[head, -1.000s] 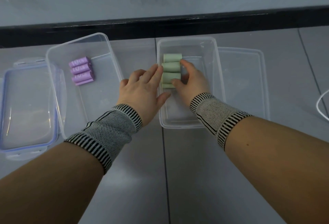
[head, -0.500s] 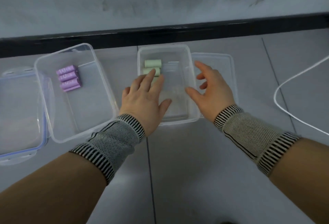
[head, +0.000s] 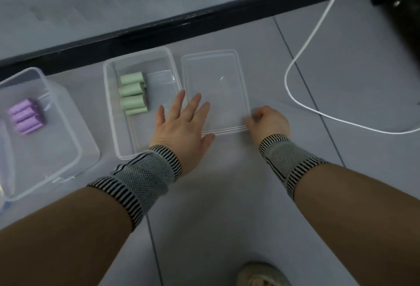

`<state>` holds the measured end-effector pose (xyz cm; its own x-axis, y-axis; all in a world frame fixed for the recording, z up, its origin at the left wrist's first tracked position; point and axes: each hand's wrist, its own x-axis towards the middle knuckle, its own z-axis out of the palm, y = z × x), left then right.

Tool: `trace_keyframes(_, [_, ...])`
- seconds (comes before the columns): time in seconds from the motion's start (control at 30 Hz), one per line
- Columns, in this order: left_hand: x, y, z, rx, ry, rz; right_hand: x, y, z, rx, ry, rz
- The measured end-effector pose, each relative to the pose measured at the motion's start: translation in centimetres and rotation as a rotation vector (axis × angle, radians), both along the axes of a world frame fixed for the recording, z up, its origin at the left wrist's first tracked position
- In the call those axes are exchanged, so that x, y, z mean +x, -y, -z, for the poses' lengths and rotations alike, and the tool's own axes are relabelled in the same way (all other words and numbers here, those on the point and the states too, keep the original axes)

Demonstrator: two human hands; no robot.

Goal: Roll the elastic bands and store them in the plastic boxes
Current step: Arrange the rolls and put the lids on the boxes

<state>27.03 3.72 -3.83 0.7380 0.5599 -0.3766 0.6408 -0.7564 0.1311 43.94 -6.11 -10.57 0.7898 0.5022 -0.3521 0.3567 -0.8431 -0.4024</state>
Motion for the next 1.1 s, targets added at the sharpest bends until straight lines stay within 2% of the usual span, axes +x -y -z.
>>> trace_keyframes(0.2, [1.2,0.2,0.5,0.026,-0.031,0.029,0.3,-0.3,-0.4,-0.001,0.052,-0.066])
trace_keyframes(0.37, [1.6,0.0,-0.2,0.008,-0.01,0.009,-0.3,0.0,-2.5,0.305,0.002,0.141])
trace_keyframes(0.5, [2.1,-0.6,-2.3,-0.047,0.191,-0.056,-1.7,-0.7,-5.5,0.573,-0.117,0.172])
trace_keyframes(0.63, [2.3,-1.9,-4.6,-0.108,0.355,-0.107,-3.7,-2.3,-8.0,0.72,-0.245,0.081])
trace_keyframes(0.8, [0.1,-3.1,-5.5,-0.132,0.397,-0.201,-5.6,-4.6,-9.4,0.751,-0.469,-0.026])
trace_keyframes(0.93, [-2.1,-3.4,-5.4,-0.186,0.45,-0.331,-6.7,-5.6,-9.4,0.695,-0.596,-0.103])
trace_keyframes(1.1, [-3.9,-3.9,-5.0,-0.312,0.484,-0.588,-7.8,-6.2,-8.5,0.564,-0.532,-0.163])
